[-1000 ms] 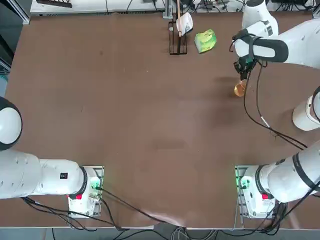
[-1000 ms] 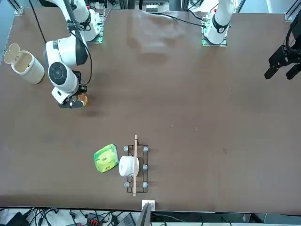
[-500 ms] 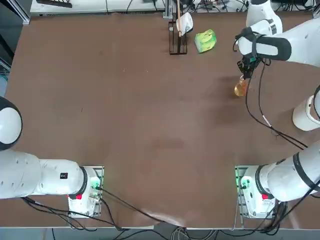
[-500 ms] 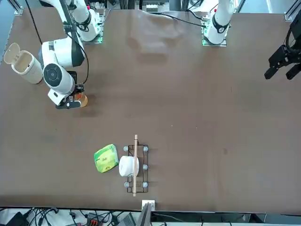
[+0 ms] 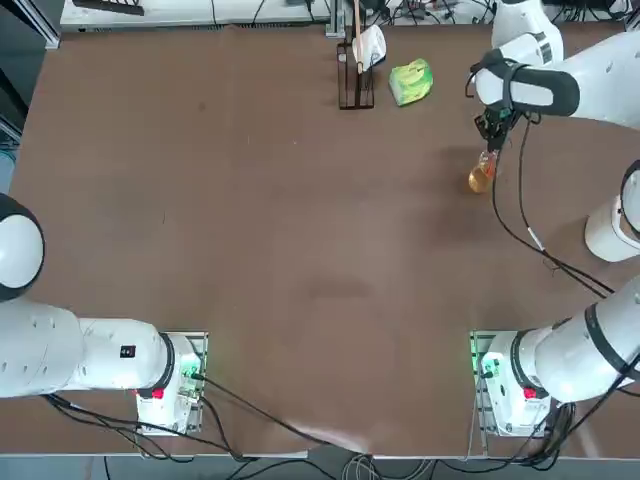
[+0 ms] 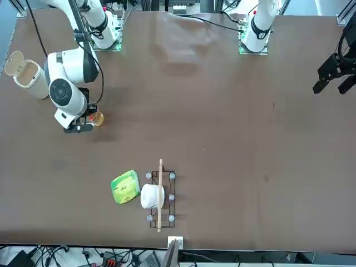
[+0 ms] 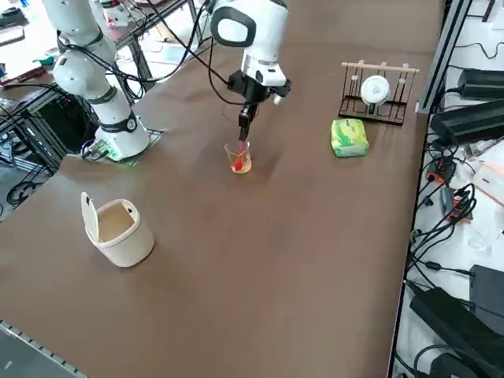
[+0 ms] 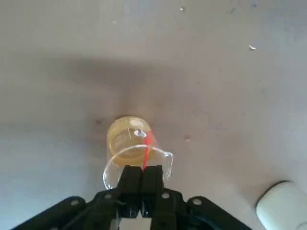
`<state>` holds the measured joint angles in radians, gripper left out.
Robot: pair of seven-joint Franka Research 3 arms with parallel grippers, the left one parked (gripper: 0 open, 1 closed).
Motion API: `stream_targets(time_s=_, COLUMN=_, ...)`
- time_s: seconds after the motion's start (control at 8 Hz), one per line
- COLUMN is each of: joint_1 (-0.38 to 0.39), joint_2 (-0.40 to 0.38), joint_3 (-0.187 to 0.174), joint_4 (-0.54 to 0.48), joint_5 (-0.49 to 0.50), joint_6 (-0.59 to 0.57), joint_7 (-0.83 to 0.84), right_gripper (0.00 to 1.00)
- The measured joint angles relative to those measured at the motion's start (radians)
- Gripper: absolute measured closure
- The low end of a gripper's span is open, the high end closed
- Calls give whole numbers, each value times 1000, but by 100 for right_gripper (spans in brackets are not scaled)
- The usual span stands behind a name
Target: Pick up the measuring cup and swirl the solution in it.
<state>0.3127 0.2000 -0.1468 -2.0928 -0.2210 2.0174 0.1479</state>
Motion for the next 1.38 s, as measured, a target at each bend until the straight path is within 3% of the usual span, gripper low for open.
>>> stream_targets(time_s=0.62, joint_1=4, joint_2=11, joint_3=5, joint_4=12, joint_5=110, joint_6=3, joint_7=13, right_gripper=98)
stream_targets(time_s=0.88, joint_1=3, joint_2=11, joint_3=5, joint_4=12, joint_5=139, joint_6=-47, joint_7=13, right_gripper=98)
stream_targets(time_s=1.38, joint_1=1, joint_2=11, joint_3=-1, joint_4=13, joint_5=127, joint_6=-97, joint_7=-24, right_gripper=98)
